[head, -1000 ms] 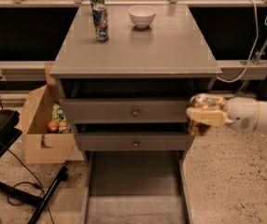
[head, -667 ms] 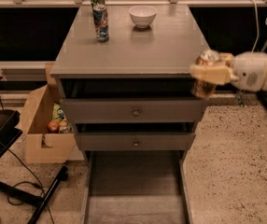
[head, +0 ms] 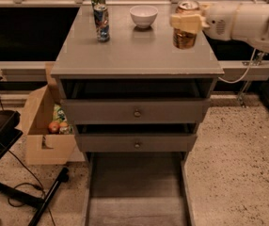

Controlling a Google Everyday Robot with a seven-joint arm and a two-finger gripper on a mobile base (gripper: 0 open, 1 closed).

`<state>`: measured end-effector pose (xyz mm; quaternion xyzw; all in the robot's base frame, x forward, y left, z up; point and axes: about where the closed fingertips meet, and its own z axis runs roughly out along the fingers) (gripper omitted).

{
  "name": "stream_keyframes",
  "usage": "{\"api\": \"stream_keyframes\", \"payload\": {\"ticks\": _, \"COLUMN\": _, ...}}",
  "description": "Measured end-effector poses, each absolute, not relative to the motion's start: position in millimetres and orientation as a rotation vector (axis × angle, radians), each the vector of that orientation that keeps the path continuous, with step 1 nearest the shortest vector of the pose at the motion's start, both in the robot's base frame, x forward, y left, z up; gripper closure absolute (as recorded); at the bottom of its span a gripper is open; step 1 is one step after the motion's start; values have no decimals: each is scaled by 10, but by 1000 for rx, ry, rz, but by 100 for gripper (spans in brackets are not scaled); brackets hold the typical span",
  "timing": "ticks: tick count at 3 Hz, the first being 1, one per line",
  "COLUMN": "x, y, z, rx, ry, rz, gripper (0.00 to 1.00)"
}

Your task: Pick orange can from bottom drawer and place on counter

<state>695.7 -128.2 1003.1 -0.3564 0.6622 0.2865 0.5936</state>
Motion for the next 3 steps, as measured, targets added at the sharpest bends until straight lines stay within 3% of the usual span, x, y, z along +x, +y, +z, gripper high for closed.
{"api": "stream_keyframes", "payload": {"ticks": 2, "x": 7972, "y": -650, "z": 9085, "rx": -799, "ry": 1545, "rz": 752, "gripper": 100}}
{"api": "stream_keyframes", "payload": {"ticks": 3, "x": 7998, "y": -609, "z": 9012, "rx": -796, "ry": 1549, "rz": 765, "gripper": 74}}
